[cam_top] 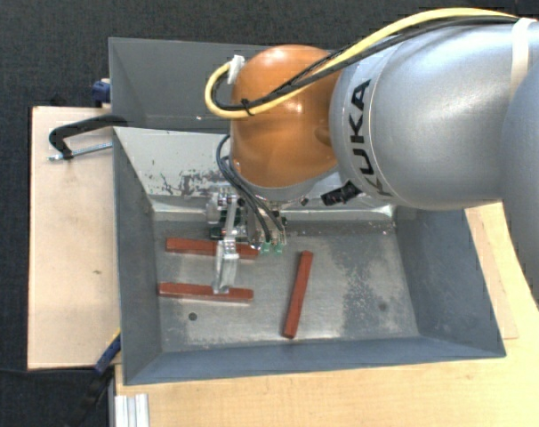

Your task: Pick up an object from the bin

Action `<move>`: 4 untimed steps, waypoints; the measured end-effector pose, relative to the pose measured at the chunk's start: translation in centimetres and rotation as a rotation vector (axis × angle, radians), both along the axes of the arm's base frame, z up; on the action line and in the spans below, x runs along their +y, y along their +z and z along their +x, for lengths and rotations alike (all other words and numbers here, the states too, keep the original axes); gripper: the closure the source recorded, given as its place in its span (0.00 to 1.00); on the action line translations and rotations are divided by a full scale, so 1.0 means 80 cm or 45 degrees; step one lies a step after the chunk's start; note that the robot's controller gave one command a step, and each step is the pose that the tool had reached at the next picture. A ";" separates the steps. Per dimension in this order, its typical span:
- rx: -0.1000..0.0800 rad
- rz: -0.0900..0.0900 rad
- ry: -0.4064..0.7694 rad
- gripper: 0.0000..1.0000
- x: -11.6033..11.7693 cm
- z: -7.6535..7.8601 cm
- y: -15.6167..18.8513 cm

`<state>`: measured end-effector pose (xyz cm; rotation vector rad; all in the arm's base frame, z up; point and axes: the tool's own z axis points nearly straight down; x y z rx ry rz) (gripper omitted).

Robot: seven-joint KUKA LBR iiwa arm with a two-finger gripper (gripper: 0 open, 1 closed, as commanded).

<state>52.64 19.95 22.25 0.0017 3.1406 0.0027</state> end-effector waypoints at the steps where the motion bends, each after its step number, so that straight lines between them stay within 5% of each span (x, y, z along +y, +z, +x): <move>1: 0.000 0.000 0.000 0.00 0.000 0.000 0.000; 3: -0.001 0.000 0.045 0.00 -0.037 -0.027 -0.161; 4: -0.004 0.001 0.215 1.00 -0.033 0.005 -0.190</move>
Offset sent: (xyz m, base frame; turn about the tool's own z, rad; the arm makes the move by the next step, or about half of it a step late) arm -0.0093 -0.0208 -0.1211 -0.1262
